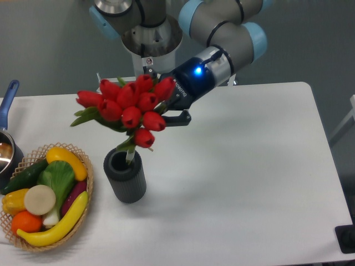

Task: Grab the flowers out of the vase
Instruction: 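Lift the gripped tulip bunch up out of the vase, then carry the tulips away from the vase over the empty table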

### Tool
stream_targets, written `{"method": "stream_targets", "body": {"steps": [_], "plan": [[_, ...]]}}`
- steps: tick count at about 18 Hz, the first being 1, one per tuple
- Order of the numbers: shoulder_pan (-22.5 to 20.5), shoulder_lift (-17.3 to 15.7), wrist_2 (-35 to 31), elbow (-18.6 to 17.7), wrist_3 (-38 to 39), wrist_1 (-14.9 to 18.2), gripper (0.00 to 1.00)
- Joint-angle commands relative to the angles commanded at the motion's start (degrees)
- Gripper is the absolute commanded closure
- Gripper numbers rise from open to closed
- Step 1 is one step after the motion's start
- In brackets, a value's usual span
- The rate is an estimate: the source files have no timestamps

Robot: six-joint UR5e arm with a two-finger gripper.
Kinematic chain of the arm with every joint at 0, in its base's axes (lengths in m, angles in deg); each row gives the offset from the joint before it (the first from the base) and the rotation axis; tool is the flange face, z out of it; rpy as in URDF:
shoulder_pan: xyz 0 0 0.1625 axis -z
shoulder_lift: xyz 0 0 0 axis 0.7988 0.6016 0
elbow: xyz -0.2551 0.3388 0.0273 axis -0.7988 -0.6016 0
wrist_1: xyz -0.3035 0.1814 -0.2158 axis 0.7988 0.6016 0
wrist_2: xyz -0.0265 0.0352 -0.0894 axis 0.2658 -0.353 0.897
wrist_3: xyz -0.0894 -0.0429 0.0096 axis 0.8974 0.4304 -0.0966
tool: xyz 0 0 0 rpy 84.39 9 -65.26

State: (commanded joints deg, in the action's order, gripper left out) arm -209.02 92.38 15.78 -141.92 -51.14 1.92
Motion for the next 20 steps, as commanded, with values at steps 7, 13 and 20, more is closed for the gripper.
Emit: {"method": "stream_targets", "body": {"steps": [7,13,20], "plan": [[-3.34,-0.18,-0.69,1.94,3.17,-0.17,0.83],[-7.03,0.44,-15.53,2.55,1.76,-1.93,0.86],[-10.64,0.88,-42.14,4.04,0.63,-2.02,0.86]]}}
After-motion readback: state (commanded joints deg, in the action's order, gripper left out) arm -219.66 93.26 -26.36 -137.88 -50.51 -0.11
